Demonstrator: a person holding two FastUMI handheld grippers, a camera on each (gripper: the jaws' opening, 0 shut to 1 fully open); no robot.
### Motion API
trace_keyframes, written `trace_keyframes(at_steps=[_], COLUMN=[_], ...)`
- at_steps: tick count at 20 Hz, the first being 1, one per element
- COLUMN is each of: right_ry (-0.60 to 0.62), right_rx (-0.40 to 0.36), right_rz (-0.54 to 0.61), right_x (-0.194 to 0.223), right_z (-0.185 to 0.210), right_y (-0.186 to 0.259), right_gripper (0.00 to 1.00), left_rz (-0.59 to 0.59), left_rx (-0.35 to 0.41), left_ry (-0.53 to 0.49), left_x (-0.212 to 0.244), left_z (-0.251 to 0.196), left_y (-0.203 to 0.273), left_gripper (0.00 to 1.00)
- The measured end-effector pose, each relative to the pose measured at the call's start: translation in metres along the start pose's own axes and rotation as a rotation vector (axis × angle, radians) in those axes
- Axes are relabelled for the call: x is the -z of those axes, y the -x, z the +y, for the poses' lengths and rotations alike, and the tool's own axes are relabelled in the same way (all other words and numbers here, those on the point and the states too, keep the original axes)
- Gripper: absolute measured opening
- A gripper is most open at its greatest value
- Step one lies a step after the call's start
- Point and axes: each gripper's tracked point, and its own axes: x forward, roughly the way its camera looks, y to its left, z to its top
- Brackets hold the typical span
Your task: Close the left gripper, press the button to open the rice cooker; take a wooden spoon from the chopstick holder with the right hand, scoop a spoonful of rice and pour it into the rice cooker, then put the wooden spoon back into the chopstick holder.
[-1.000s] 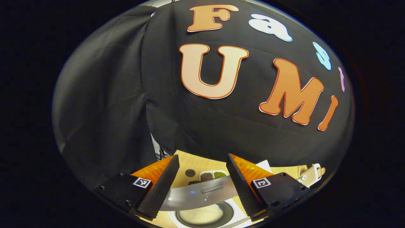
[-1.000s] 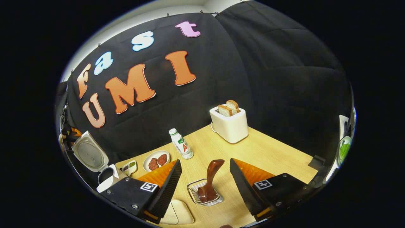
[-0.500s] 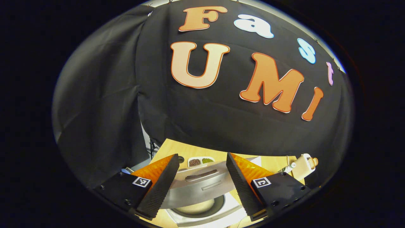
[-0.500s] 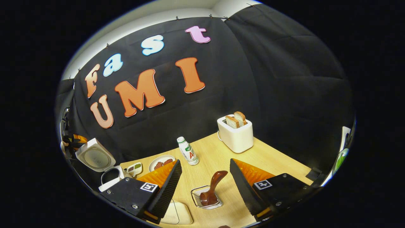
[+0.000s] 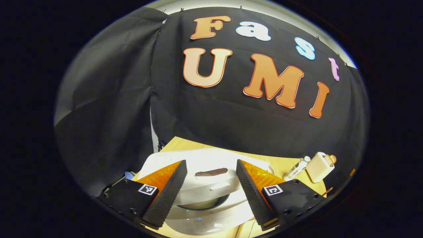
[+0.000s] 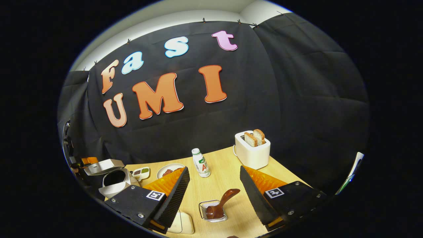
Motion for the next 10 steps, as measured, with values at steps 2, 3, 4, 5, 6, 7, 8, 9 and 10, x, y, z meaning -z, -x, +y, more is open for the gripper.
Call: trace_keyframes(at_steps=[2,3,4,5,6,7,8,9,10], right_ry=[0.01,0.015,0.019,0.021,0.024,0.027,0.029,0.027,0.022], right_rx=[-0.013,-0.019,-0.025,-0.03,-0.03,-0.026,-0.022,-0.018,-0.016], right_rz=[0.02,0.034,0.048,0.06,0.066,0.071,0.077,0.085,0.093], right_x=[0.01,0.016,0.021,0.025,0.027,0.03,0.031,0.034,0.036], right_z=[0.004,0.004,0.006,0.007,0.007,0.005,0.003,0.002,0.0], right_y=[-0.001,0.0,0.0,0.0,-0.001,-0.001,-0.002,-0.002,-0.003], right_gripper=[0.95,0.95,0.95,0.95,0.95,0.95,0.95,0.95,0.95], left_rz=[-0.011,-0.014,-0.018,-0.018,-0.02,-0.018,-0.024,-0.029,-0.033], left_rx=[-0.024,-0.03,-0.035,-0.043,-0.048,-0.053,-0.057,-0.063,-0.074], left_ry=[-0.021,-0.03,-0.045,-0.065,-0.08,-0.088,-0.093,-0.094,-0.094], left_x=[0.022,0.03,0.039,0.046,0.052,0.054,0.054,0.055,0.055], left_z=[0.003,0.003,0.003,0.003,0.002,0.003,0.002,0.002,0.003], left_y=[0.002,0.002,0.002,0.0,-0.003,-0.005,-0.007,-0.01,-0.014], left_gripper=[1.0,1.0,1.0,1.0,1.0,1.0,1.0,1.0,1.0])
